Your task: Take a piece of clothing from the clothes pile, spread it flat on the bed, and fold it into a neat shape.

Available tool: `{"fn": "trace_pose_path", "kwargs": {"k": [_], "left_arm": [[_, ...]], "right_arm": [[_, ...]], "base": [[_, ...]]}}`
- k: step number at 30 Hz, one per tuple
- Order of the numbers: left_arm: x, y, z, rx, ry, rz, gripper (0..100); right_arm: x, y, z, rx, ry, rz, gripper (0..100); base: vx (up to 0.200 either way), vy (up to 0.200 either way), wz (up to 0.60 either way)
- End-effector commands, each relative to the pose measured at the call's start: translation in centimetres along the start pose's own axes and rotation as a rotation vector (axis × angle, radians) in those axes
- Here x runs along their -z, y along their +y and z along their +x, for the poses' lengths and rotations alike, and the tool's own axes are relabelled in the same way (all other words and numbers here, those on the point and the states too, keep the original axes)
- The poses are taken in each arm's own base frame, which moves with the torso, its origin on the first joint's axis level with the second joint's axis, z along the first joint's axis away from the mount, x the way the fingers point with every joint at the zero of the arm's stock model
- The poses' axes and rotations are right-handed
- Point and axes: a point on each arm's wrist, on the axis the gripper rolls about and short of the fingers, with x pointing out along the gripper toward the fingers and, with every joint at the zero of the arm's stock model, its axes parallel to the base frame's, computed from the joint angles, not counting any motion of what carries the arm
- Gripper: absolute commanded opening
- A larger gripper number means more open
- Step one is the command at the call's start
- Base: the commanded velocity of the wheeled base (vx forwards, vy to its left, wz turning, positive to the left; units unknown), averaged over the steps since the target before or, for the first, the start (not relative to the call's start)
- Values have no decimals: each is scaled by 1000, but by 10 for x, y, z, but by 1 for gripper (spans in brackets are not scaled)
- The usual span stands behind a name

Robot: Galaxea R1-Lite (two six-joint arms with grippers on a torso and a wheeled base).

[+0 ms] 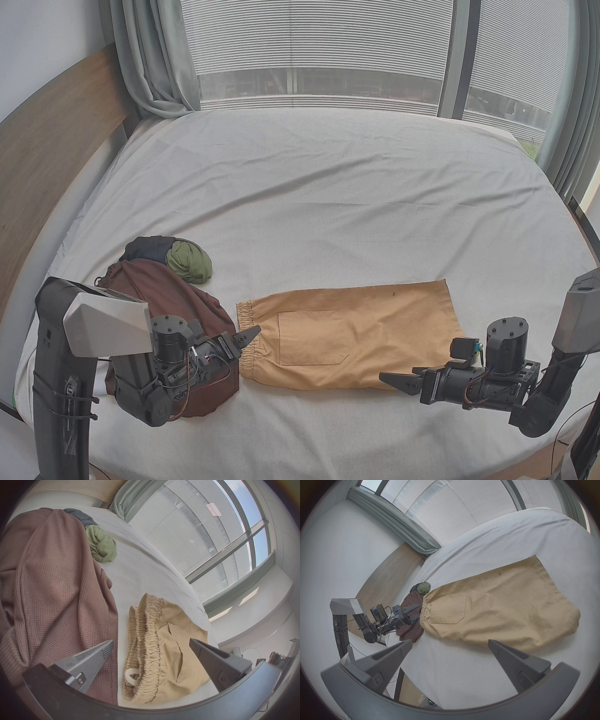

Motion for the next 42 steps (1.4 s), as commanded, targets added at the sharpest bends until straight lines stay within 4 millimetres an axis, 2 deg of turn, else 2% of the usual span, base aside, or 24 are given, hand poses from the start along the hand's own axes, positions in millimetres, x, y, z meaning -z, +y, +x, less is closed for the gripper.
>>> {"fn": "trace_pose_path", "kwargs": {"k": [1,7,14,21,34,35,42], "left_arm": [[10,5,10,-3,20,0,100],[20,7,19,-2,42,3,100],[16,6,29,4,39,4,100],[16,-4,42,20,56,11,100],[13,-7,48,17,66,-3,100],[13,-8,48,17,65,-8,0],[12,-8,49,18,66,-26,0]], "right_arm": [[-4,1,0,-7,-17,-1,100],[-7,0,0,-8,-30,0,100],[-10,1,1,-13,-44,-2,100],[-12,1,3,-17,-52,-1,100],[-15,1,4,-19,-63,1,100],[-16,0,4,-19,-70,1,100],[-20,-1,6,-28,-110,11,100]], "base": [[0,0,0],[0,0,0],[0,0,0],[0,0,0],[0,0,0],[0,0,0],[0,0,0]]}}
